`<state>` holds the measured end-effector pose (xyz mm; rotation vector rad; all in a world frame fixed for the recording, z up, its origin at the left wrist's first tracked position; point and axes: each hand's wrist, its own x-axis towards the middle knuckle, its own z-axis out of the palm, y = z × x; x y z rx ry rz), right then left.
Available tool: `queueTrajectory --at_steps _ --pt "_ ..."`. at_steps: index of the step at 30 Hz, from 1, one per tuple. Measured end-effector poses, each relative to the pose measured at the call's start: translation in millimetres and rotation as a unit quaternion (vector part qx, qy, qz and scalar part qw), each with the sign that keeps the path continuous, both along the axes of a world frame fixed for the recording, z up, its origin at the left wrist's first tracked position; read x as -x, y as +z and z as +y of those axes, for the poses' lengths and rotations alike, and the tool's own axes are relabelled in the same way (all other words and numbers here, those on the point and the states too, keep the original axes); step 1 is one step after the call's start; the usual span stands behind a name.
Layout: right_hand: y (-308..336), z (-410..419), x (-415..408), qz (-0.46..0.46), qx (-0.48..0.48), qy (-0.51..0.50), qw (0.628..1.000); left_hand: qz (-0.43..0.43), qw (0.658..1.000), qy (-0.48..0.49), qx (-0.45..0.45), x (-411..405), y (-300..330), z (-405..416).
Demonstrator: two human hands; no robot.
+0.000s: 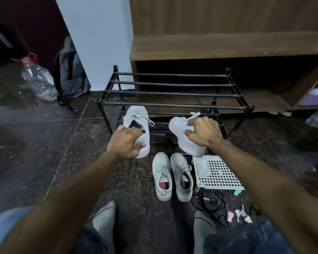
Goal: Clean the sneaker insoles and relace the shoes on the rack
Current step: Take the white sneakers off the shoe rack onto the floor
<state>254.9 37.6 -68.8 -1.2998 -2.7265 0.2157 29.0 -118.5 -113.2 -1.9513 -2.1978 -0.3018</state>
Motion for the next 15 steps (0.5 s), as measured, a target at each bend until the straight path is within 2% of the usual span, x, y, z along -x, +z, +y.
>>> queueTrajectory --at_steps 2,7,10,15 --pt "14.8 -14.3 3.0 0.009 0.016 0.037 0.999 0.011 1.000 -0.019 0.006 -7.5 7.0 -18.6" --pt "26.2 -46.4 22.4 -0.005 0.111 0.111 0.988 0.025 0.995 -0.008 0.100 -18.5 10.0 -54.7" --pt "-0.1 -68.7 41.1 -0.045 0.145 0.138 0.979 0.024 0.992 -0.015 0.127 -24.0 1.2 -71.2" --pt "-66.3 -96.5 69.9 -0.075 0.184 0.151 0.968 0.004 0.993 -0.089 0.080 -20.9 -31.2 -88.5"
